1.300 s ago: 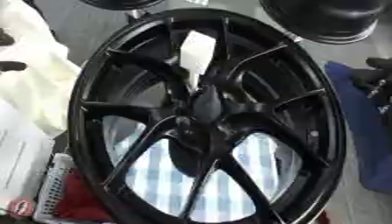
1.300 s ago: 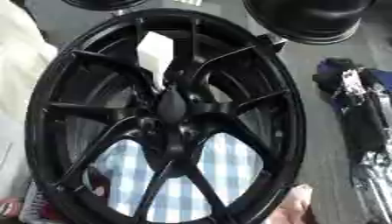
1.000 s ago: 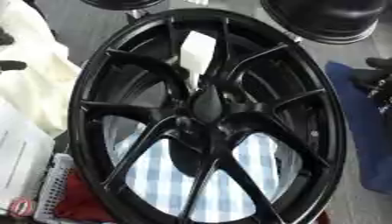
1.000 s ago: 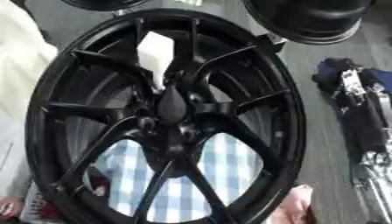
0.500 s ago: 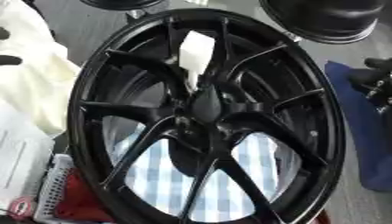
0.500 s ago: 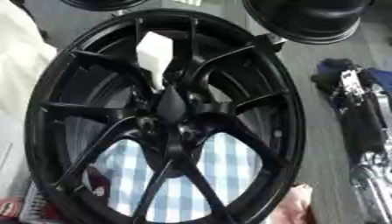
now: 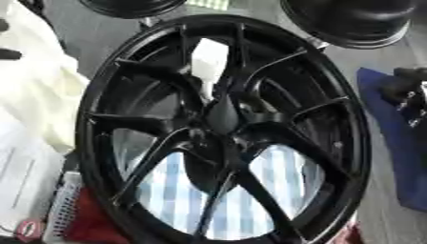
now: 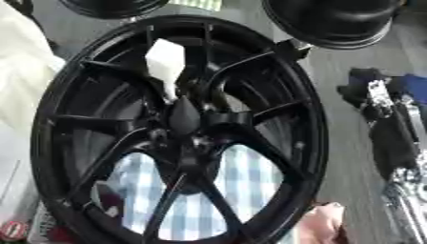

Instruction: Pull the pin out of the wheel hub.

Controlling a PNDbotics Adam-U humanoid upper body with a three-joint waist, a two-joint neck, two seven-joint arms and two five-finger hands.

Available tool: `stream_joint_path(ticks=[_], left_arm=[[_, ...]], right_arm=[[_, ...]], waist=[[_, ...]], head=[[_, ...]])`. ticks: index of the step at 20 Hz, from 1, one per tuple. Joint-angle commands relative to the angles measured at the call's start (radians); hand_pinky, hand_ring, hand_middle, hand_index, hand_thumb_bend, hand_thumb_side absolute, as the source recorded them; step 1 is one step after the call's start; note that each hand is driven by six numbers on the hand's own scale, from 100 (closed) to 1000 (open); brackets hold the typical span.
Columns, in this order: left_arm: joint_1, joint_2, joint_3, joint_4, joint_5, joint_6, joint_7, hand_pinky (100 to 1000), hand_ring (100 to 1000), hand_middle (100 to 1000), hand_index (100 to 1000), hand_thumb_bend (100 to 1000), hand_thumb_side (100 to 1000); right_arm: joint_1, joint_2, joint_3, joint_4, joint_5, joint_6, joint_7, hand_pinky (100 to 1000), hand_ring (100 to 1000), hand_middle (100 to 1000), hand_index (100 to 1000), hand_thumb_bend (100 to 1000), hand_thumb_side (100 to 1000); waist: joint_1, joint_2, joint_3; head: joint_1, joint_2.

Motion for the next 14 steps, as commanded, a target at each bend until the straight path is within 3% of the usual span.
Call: stream_joint_path(ticks=[1, 7, 11, 14], left_arm=[[-0.047, 0.105, -0.071, 0.002, -0.049, -0.001, -0.048, 660, 814, 652, 760, 100, 637], [-0.187, 0.255, -0.221, 0.073, -0.142, -0.036, -0.141, 678, 807, 668, 771, 100, 611], [-0.27, 0.348, -0.315, 0.142, -0.199, -0.06, -0.198, 701, 818, 695, 791, 121, 657], [-0.311, 0.423, -0.389, 0.187, -0.245, -0.08, -0.244, 718, 770, 702, 801, 155, 720]], right_arm=[[0.003, -0.033, -0.001, -0.018, 0.011, 0.004, -0.002, 861, 736, 530, 736, 100, 661], [0.015, -0.033, 0.004, -0.018, 0.017, 0.013, 0.001, 862, 737, 530, 736, 100, 668], [0.012, -0.031, 0.01, -0.018, 0.018, 0.017, 0.006, 862, 737, 530, 736, 100, 670], [0.009, -0.029, 0.017, -0.018, 0.017, 0.02, 0.013, 862, 737, 530, 736, 100, 673]], waist=[[0.006, -0.032, 0.0], [0.004, -0.037, -0.006], [0.001, -0.035, -0.016], [-0.002, -0.033, -0.029]], head=[[-0.011, 0.003], [-0.017, 0.012], [-0.007, 0.013], [0.008, 0.014]])
